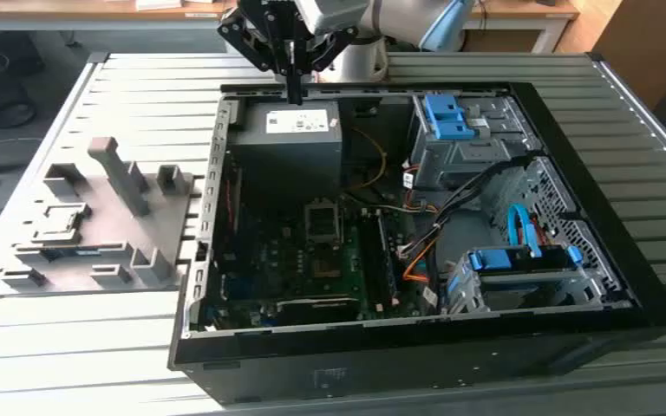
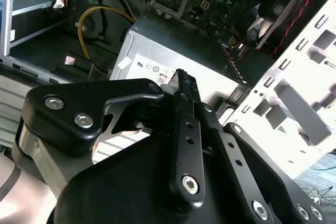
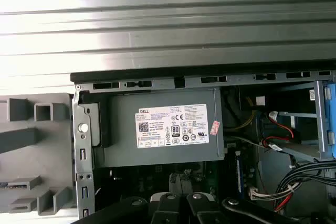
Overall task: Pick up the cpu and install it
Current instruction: 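Reach for the cpu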
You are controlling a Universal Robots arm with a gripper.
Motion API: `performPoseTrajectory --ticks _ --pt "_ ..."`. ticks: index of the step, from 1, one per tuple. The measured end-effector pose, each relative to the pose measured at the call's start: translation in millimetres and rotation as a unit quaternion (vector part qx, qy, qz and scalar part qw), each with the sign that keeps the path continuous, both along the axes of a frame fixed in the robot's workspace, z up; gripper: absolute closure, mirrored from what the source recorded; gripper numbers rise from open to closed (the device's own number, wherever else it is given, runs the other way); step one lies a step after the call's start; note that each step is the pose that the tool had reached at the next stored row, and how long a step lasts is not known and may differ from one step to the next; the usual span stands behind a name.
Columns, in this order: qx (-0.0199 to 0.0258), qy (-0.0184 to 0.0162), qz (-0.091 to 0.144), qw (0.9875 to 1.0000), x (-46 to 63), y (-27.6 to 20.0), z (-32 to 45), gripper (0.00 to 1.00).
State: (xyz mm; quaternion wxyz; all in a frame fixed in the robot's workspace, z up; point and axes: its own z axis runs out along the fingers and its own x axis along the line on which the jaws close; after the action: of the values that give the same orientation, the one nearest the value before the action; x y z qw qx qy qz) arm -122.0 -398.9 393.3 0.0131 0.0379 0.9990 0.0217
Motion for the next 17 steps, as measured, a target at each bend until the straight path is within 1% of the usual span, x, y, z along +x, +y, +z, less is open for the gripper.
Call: performPoseTrajectory --ticks 6,17 --pt "0.0000 0.0000 0.000 1.0000 -0.3 0.0 0.0 0.90" --pt "0.0000 0.0000 0.000 1.0000 -5.4 0.0 0.0 0.90"
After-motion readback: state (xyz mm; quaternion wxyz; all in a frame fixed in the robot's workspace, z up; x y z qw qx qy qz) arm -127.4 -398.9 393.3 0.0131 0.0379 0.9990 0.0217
